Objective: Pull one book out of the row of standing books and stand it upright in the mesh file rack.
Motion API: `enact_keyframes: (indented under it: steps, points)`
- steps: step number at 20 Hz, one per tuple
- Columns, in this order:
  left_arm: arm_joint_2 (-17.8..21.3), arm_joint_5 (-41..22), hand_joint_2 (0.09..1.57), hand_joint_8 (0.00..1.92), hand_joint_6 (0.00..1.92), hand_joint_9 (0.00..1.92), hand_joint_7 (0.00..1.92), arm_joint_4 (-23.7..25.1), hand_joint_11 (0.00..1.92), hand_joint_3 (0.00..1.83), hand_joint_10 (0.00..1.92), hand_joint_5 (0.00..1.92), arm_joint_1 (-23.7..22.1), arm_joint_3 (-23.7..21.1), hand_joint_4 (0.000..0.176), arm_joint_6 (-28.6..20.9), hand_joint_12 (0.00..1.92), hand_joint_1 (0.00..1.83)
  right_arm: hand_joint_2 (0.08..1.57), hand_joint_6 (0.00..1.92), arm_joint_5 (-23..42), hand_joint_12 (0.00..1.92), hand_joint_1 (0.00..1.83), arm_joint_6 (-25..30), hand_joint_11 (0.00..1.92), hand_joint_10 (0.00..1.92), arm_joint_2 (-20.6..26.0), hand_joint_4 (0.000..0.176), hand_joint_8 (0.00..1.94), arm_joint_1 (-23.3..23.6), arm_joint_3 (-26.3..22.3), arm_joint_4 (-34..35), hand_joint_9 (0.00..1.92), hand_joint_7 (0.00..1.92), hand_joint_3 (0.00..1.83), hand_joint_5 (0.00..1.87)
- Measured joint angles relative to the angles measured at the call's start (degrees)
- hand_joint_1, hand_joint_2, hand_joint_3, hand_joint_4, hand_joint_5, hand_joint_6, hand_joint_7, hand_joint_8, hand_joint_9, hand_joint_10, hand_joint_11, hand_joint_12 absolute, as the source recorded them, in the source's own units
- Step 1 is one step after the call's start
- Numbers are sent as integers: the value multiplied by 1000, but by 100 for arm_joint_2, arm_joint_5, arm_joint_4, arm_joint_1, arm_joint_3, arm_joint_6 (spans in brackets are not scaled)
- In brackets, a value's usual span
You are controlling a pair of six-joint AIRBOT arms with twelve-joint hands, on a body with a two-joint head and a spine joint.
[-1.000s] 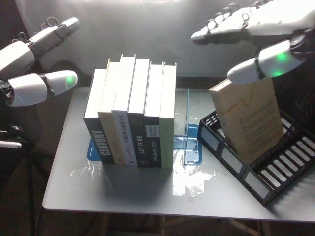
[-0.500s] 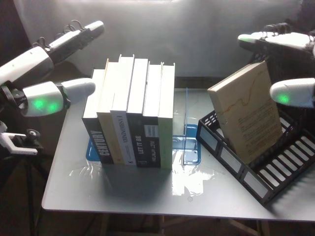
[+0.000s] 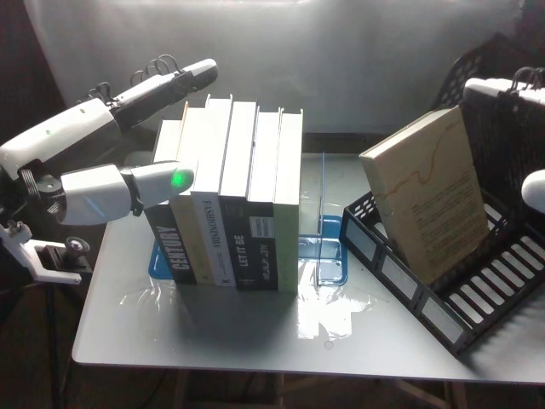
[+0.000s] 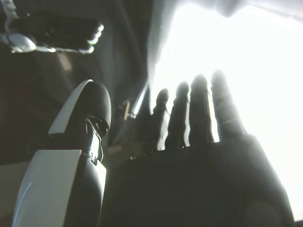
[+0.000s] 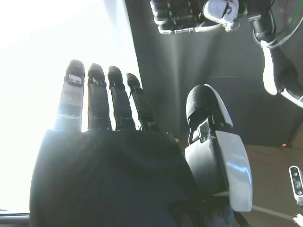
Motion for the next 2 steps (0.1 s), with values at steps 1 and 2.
enact_keyframes:
  steps: [1,2]
  points:
    - [2,13,1337,0,0,0,0,35,0,0,0,0,0,0,14,2,0,559,1369,0,11,0,129,-24,0,0,-7,0,0,-2,-13,42,0,0,4,0]
    - [20,39,1331,0,0,0,0,48,0,0,0,0,0,-50,10,2,0,563,1397,0,76,0,111,-61,0,1,-9,9,0,-63,-15,138,3,0,14,0]
